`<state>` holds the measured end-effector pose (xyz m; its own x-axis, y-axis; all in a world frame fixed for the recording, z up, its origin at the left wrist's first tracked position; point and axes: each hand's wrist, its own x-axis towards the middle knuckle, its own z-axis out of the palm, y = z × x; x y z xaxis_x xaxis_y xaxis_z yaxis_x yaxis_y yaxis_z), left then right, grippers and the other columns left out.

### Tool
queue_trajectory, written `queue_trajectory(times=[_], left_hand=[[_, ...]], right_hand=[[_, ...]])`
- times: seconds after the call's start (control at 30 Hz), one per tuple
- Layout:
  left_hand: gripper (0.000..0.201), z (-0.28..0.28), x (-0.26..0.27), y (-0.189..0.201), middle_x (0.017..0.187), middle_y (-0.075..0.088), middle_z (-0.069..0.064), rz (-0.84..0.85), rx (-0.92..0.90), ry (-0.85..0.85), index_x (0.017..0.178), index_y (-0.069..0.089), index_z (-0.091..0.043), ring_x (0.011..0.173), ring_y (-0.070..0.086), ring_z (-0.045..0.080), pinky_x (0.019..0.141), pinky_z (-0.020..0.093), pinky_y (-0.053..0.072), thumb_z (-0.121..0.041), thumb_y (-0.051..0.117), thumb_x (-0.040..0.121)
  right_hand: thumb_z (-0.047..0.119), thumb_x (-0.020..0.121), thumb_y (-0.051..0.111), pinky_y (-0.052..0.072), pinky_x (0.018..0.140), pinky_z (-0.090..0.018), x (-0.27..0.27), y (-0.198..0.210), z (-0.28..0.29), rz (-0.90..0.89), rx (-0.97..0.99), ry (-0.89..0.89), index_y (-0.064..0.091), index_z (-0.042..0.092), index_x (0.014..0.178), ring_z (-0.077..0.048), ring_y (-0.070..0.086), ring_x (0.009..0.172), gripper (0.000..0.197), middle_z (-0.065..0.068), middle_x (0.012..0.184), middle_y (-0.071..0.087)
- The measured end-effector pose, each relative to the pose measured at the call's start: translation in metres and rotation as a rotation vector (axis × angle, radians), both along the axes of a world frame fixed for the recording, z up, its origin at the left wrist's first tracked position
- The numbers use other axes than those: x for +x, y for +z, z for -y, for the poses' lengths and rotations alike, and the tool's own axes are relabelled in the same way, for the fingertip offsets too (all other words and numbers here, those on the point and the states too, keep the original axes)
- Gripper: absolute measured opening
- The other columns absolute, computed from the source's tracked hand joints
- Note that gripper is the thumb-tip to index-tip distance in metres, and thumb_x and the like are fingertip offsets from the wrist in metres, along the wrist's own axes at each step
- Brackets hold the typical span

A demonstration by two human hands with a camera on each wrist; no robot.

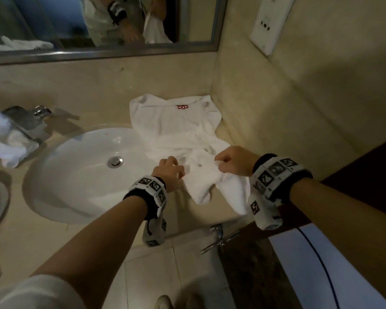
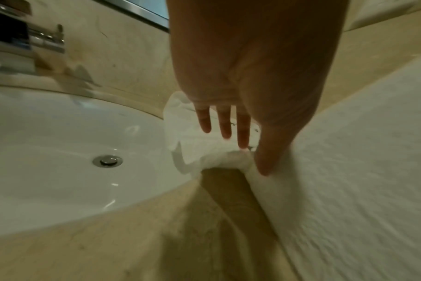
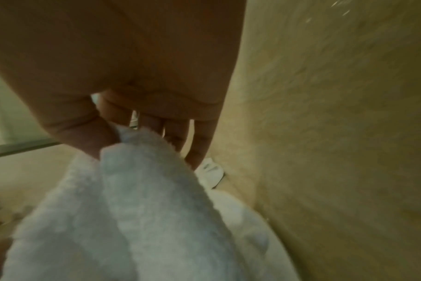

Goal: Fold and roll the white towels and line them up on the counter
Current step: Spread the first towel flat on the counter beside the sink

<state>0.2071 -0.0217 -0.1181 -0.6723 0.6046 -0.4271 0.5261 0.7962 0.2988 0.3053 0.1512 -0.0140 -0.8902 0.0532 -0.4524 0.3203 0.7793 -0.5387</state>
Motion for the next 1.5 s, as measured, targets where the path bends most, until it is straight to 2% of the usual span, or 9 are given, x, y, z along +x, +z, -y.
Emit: queue_trajectory(times=[0.2,0.4,0.6,0.7,0.8,0.97,1.2,1.33,1.5], left_hand=[[0.027,-0.003,-0.006,0.027,0.076,0.051,0.004,0.191,0.301,0.117,0.067,0.035,-0.022,0.083,0.048,0.023,0.072,0.028,0.034,-0.012,0.050,0.088],[0.016,0.041,-0.028,0.080,0.063,0.058,0.006,0.049,0.459,0.281,0.075,0.042,-0.014,0.058,0.061,0.021,0.052,0.024,0.039,-0.010,0.046,0.090],[0.028,0.037,-0.001,0.081,0.089,0.063,0.008,0.237,0.306,0.091,0.100,0.057,-0.018,0.089,0.061,0.026,0.077,0.023,0.040,-0.032,0.071,0.079],[0.085,0.007,0.038,0.080,0.124,0.054,0.002,0.374,0.222,-0.042,0.131,0.044,-0.020,0.115,0.051,0.021,0.099,0.031,0.039,-0.057,0.074,0.060],[0.076,-0.023,0.062,0.083,0.151,0.030,-0.002,0.274,0.205,-0.131,0.144,0.029,-0.016,0.135,0.034,0.021,0.109,0.030,0.027,-0.034,0.069,0.083],[0.064,-0.015,0.045,0.096,0.113,0.060,0.012,0.290,0.071,-0.179,0.119,0.059,-0.001,0.107,0.054,0.024,0.086,0.027,0.039,-0.040,0.067,0.068],[0.031,0.034,0.018,0.119,0.068,0.056,-0.015,0.320,-0.018,-0.207,0.108,0.060,0.006,0.061,0.049,-0.009,0.057,0.003,0.036,-0.008,0.070,0.082],[0.042,0.035,0.043,0.097,0.106,0.056,0.002,0.520,-0.495,-0.322,0.128,0.052,-0.011,0.098,0.055,0.015,0.088,0.027,0.043,-0.021,0.061,0.089],[0.033,0.031,0.027,0.078,0.128,0.059,0.010,0.333,-0.184,-0.145,0.123,0.056,-0.011,0.097,0.058,0.019,0.089,0.026,0.042,-0.024,0.055,0.093]], right_hand=[[-0.008,0.080,0.044,0.021,0.047,-0.019,0.012,0.023,-0.035,-0.087,0.187,-0.179,0.028,0.012,0.051,-0.018,0.028,0.056,0.039,-0.003,0.055,0.029],[0.005,0.075,0.040,0.027,0.051,-0.020,0.029,0.040,-0.049,-0.138,0.242,-0.296,0.044,0.006,0.054,-0.020,0.038,0.072,0.022,-0.005,0.061,0.041],[-0.004,0.083,0.039,0.036,0.060,-0.019,0.027,0.064,-0.028,-0.174,0.115,-0.168,0.069,-0.002,0.096,-0.018,0.048,0.085,0.032,-0.007,0.083,0.057],[-0.010,0.083,0.038,0.036,0.054,-0.011,0.024,0.073,-0.023,-0.241,0.026,-0.216,0.067,0.012,0.075,-0.013,0.051,0.073,0.037,0.006,0.068,0.054],[-0.011,0.082,0.037,0.036,0.053,-0.011,0.027,0.081,-0.020,-0.289,-0.021,-0.233,0.057,0.025,0.059,-0.002,0.048,0.063,0.047,0.011,0.063,0.053],[-0.007,0.086,0.038,0.036,0.059,-0.018,0.044,0.080,-0.035,-0.230,0.136,-0.195,0.067,-0.002,0.089,-0.020,0.049,0.082,0.030,-0.008,0.083,0.056],[0.002,0.088,0.045,0.033,0.061,-0.024,0.043,0.045,-0.027,0.155,0.374,-0.095,0.033,0.016,0.056,-0.016,0.037,0.063,0.037,-0.001,0.063,0.036],[0.013,0.085,0.058,0.034,0.056,-0.026,0.040,0.004,-0.009,0.556,0.306,0.085,0.045,0.012,0.055,-0.017,0.041,0.055,0.032,-0.005,0.057,0.047],[0.044,0.097,0.040,0.043,0.079,-0.029,0.026,-0.003,-0.011,0.363,0.399,0.110,0.059,0.002,0.109,-0.022,0.058,0.088,0.047,-0.015,0.119,0.062]])
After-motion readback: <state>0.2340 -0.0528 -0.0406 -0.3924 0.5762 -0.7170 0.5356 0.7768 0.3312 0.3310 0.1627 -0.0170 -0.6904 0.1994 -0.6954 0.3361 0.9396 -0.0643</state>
